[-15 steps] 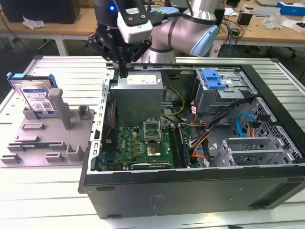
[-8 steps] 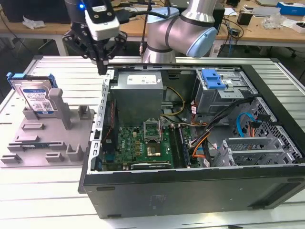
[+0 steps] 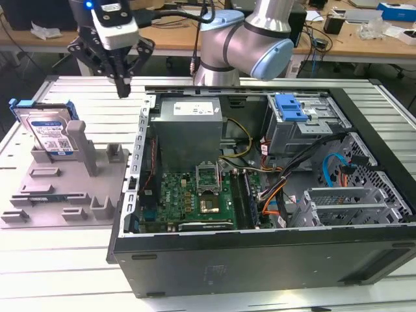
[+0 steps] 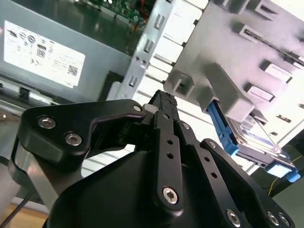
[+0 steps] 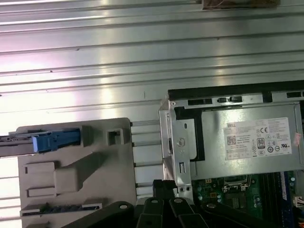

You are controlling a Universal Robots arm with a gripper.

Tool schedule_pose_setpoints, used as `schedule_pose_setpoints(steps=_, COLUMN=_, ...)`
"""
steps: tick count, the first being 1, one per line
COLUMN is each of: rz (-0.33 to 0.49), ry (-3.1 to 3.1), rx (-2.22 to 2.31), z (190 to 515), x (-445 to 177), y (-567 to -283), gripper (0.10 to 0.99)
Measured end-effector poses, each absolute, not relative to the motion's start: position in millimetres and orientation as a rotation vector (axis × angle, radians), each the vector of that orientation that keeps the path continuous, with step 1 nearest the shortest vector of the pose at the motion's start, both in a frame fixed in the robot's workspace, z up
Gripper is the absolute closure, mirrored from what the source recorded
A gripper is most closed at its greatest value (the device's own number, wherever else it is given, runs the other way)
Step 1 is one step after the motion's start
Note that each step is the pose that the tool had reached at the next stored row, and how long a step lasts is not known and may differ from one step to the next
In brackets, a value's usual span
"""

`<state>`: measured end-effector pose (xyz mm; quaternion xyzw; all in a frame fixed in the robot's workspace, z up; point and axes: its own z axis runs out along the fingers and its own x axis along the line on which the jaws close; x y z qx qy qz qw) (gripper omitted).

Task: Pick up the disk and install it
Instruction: 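Reach for the disk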

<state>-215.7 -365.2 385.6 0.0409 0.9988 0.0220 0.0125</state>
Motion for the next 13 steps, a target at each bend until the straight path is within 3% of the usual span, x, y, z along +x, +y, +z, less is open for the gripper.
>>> schedule_pose_setpoints(steps=13, rz=0.069, ry=3.113, rx=0.13, z=380.3, x=-277.8, y=-351.1, gripper=0.98)
